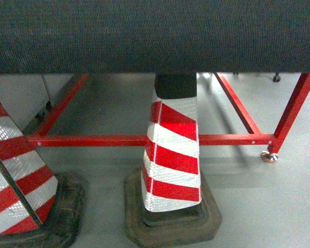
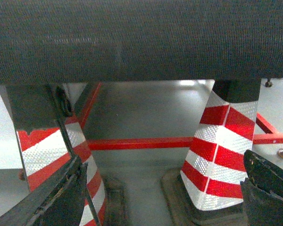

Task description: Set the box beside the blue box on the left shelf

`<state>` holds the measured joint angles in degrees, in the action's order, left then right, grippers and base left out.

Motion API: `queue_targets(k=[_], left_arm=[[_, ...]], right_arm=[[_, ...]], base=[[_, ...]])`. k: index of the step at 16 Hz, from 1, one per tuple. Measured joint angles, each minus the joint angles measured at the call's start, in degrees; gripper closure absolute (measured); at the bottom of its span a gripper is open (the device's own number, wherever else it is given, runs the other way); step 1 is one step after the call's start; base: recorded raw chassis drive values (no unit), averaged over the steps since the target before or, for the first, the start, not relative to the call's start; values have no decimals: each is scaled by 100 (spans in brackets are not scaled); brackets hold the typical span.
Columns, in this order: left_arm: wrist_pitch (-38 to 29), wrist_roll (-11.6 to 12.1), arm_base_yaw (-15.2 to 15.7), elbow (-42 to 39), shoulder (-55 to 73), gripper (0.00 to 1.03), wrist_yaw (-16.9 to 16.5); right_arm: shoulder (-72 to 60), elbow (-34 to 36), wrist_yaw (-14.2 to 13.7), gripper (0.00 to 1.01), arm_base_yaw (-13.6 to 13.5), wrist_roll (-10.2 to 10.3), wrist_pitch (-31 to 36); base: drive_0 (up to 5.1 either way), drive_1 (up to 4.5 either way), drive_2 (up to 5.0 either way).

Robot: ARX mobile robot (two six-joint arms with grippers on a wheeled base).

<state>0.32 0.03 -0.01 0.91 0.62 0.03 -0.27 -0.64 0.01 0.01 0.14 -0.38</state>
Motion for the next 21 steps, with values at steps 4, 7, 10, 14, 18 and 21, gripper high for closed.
queue_targets(k=[4,7,10,14,18,21], left_arm=[[2,-2,0,2,0,5,-2],[2,0,0,0,0,5,-4],[2,2,0,2,0,5,-4],[-2,2,0,0,0,5,0],[-7,-7,0,0,0,5,2],[7,-2,0,2,0,5,-4]], right_arm=[[0,0,0,3,0,-2,2],[0,0,-4,3,0,-2,4],[0,0,0,3,0,2,4],[0,0,0,3,0,0,4],[0,0,-2,3,0,-2,15],[0,0,-2,3,0,0,17]], base=[[0,0,0],[0,0,0],[0,0,0],[0,0,0],[0,0,0],[0,0,0]])
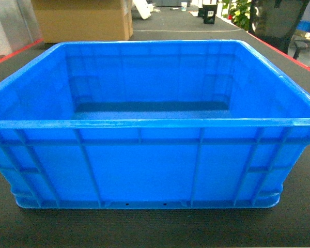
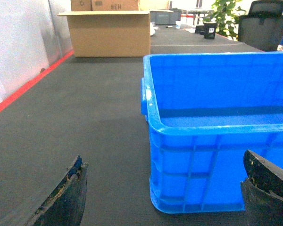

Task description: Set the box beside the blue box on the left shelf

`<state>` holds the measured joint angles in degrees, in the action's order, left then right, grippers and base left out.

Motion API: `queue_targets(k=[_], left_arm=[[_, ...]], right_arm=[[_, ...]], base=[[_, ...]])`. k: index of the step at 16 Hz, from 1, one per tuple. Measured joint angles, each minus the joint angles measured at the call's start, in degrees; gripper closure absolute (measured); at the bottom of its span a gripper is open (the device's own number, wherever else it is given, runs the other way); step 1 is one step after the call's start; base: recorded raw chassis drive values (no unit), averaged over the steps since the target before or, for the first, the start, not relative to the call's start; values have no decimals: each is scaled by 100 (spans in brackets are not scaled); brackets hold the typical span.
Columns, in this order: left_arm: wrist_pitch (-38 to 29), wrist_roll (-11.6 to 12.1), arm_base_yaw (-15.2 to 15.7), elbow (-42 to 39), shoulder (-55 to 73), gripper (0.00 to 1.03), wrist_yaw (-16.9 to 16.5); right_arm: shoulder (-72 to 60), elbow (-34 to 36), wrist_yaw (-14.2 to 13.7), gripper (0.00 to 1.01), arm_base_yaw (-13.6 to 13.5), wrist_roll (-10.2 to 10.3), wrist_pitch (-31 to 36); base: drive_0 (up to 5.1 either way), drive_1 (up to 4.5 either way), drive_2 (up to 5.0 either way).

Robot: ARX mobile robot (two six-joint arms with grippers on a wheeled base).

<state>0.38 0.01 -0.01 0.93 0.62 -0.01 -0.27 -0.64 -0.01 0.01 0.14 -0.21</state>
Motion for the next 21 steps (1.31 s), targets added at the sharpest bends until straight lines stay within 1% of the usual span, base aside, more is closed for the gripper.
queue_targets(k=[21], left_arm=[[-9,0,0,0,0,5,2]], right_arm=[[0,0,0,3,0,0,-11]], base=[[0,0,0]])
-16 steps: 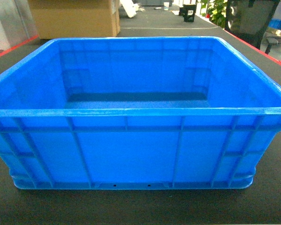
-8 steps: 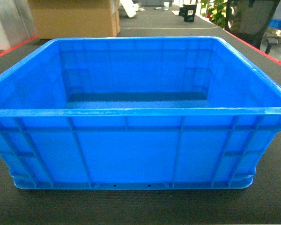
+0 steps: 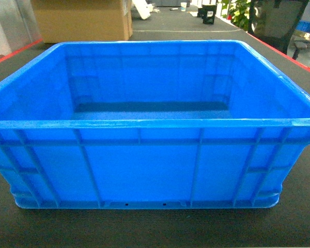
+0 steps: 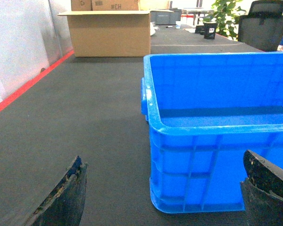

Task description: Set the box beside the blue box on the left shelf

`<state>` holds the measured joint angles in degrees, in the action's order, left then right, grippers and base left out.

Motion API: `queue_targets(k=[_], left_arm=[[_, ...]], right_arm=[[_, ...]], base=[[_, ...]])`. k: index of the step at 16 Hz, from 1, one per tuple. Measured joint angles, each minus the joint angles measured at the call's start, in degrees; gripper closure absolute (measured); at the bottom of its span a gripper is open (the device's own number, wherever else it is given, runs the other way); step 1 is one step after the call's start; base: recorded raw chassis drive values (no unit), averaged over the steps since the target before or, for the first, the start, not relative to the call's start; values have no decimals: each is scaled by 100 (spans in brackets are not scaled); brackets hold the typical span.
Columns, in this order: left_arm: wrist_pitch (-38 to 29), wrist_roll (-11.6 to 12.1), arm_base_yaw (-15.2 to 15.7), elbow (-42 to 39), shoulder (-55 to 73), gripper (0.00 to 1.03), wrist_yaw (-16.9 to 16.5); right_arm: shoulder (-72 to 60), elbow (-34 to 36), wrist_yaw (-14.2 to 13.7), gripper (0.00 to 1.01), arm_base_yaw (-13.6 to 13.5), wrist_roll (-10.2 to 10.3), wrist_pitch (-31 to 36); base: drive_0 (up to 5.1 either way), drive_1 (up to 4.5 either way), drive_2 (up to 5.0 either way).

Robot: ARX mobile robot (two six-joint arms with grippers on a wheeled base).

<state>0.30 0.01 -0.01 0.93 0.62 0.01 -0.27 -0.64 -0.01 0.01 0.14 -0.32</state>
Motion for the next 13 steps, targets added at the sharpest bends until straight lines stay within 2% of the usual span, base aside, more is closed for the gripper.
queue_targets(k=[13], left_arm=[[0,0,0,0,0,5,2]], right_arm=[[0,0,0,3,0,0,0]], base=[[0,0,0]])
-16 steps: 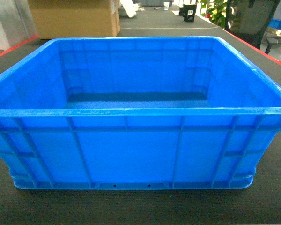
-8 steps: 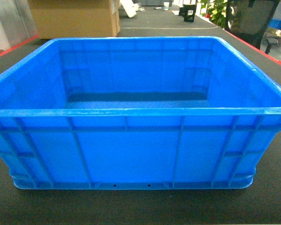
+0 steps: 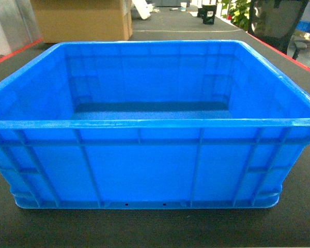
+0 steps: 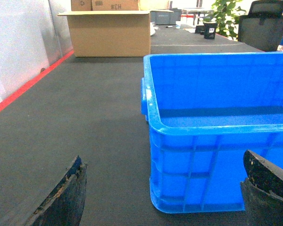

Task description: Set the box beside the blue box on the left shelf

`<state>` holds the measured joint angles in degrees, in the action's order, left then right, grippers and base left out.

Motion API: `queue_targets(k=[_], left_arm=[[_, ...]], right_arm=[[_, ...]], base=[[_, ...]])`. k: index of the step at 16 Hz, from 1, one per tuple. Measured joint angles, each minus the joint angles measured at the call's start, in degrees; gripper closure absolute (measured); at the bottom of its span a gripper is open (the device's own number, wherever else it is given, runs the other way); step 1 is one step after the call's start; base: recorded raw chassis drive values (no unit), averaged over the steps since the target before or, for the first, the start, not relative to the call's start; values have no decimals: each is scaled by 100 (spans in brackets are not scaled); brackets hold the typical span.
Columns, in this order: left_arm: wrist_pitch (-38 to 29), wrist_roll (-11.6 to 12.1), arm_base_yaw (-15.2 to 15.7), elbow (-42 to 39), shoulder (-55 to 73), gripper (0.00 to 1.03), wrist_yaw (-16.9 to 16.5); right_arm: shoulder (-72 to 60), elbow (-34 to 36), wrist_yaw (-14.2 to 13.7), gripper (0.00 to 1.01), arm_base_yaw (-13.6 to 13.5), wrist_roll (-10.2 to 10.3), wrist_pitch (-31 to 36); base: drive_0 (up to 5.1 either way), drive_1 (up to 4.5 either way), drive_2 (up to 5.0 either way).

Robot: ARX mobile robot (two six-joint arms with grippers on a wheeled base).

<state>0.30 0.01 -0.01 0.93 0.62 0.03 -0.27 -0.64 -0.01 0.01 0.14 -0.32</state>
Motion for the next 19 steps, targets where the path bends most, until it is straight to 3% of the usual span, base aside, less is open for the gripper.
queue_targets(k=[1,2,3,4,5,6,8,11,13,15,19], left_arm=[[603,-149,-348,179,269,5,750],[938,-358,-848,400,903,5,1589],[730,-529,-1161,398,1311,5,2234],[345,-616,-1211,415,1644,5,2487],[-101,-627,-1161,577,2065,5,2424],[-501,-616,-1049,831,2577,5,2258],[-1027,-452,-898,1725,3847,5,1775],[-798,-280,-833,3351,6026,5,1296],[-741,-306,-793,4159,7204,5,1231],[-664,-275,-715,4673,7960,5,1274],[-319,-372,-638,5274,9092,5,1237]], right_arm=[[-9,-4,-35,3,-4,0,-39],[-468,-339,-1040,3,-470,372,-944],[-1373,-671,-2184,3,-1091,911,-1445],[-1799,-678,-3008,3,-1410,1294,-1244],[-2234,-817,-3331,3,-1552,1495,-820],[-2688,-1117,-3316,3,-1641,1552,-350],[-3856,-2118,-2702,3,-1762,1574,284],[-5982,-3718,-1381,3,-1325,1550,-129],[-7300,-4533,-914,3,-1134,1423,-262],[-8107,-5016,-763,3,-1119,1349,-262],[-9103,-5427,-876,3,-1209,1272,-173]], base=[[0,0,0],[0,0,0],[0,0,0],[0,0,0],[0,0,0],[0,0,0],[0,0,0],[0,0,0],[0,0,0],[0,0,0],[0,0,0]])
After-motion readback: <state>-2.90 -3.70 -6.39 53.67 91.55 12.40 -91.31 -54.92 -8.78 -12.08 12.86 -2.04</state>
